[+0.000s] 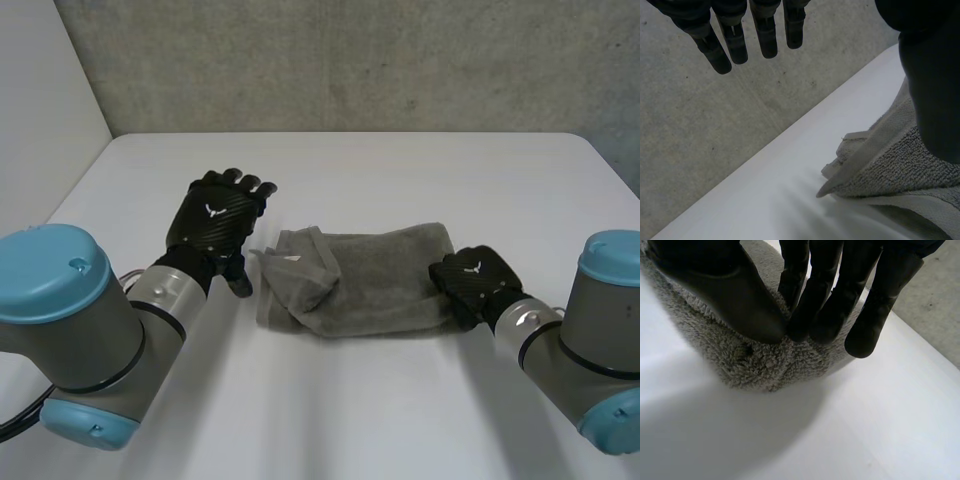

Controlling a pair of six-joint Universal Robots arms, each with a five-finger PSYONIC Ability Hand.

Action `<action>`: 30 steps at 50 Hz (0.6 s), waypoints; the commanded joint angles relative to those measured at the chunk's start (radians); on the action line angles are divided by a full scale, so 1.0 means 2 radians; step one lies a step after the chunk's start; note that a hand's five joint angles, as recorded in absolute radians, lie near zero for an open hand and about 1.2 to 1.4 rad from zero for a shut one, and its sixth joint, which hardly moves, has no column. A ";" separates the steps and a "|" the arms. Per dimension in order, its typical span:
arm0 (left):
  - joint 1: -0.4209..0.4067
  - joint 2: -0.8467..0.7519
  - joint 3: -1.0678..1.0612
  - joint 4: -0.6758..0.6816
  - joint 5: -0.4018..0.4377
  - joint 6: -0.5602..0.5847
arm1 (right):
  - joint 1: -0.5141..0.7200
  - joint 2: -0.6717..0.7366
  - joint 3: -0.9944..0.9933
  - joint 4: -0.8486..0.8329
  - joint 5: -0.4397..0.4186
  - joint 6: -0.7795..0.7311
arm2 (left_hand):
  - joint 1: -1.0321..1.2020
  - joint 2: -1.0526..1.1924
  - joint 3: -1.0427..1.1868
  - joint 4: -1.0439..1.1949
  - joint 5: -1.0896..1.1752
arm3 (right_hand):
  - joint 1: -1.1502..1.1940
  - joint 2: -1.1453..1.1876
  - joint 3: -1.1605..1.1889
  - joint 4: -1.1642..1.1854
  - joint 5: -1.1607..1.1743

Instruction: Fold the towel.

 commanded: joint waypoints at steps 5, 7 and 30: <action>0.004 0.010 0.005 -0.002 -0.001 -0.001 | 0.031 -0.035 -0.034 0.001 0.050 -0.065 | -0.038 -0.032 -0.028 -0.037 -0.102 | 0.064 0.030 0.030 0.027 0.035; 0.006 0.015 0.007 -0.003 -0.001 -0.001 | 0.047 -0.034 -0.042 -0.001 0.053 -0.076 | -0.040 -0.034 -0.029 -0.038 -0.104 | 0.064 0.030 0.030 0.027 0.035; 0.054 0.076 0.005 -0.004 -0.016 -0.060 | 0.274 0.138 -0.238 0.009 0.031 -0.119 | -0.040 -0.034 -0.029 -0.038 -0.104 | 0.064 0.030 0.030 0.027 0.035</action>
